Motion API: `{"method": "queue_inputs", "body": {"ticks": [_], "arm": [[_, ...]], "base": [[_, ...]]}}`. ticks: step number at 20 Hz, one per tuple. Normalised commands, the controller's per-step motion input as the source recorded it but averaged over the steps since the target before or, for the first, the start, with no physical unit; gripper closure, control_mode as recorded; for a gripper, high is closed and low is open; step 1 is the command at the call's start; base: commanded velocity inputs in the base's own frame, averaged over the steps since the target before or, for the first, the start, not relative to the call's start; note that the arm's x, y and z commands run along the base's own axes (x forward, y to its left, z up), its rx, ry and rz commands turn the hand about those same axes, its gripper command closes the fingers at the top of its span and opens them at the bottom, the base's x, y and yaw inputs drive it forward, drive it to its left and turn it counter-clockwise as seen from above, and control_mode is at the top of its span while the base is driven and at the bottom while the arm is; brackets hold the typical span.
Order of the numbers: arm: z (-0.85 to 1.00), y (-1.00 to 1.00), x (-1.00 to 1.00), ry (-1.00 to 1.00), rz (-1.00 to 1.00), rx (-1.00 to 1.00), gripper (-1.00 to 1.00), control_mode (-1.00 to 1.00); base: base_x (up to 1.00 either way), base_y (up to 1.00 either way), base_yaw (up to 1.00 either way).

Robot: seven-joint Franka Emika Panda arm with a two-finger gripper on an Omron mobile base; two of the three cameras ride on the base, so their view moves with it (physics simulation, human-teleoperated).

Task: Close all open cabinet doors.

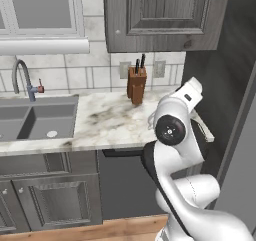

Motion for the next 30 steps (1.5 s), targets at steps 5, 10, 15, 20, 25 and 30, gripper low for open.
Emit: {"method": "queue_inputs", "body": {"ticks": [5, 10, 15, 20, 25, 30], "arm": [[-0.10, 0.06, -0.05, 0.00, 0.00, 0.00, -1.00, -1.00], [-0.26, 0.23, -0.17, 0.04, 0.00, 0.00, -1.00, -1.00], [-0.16, 0.20, -0.17, 0.01, 0.00, 0.00, -1.00, 1.00], [0.00, 0.00, 0.00, 0.00, 0.00, 0.00, -1.00, 1.00], [0.00, 0.00, 0.00, 0.00, 0.00, 0.00, -1.00, 1.00], [0.00, 0.00, 0.00, 0.00, 0.00, 0.00, -1.00, 1.00]], "base": [[0.00, 0.00, 0.00], [0.00, 0.00, 0.00], [-0.12, 0.29, 0.00], [-0.22, 0.99, 0.01], [-0.16, 1.00, 0.08], [-0.20, 1.00, 0.12]]}}
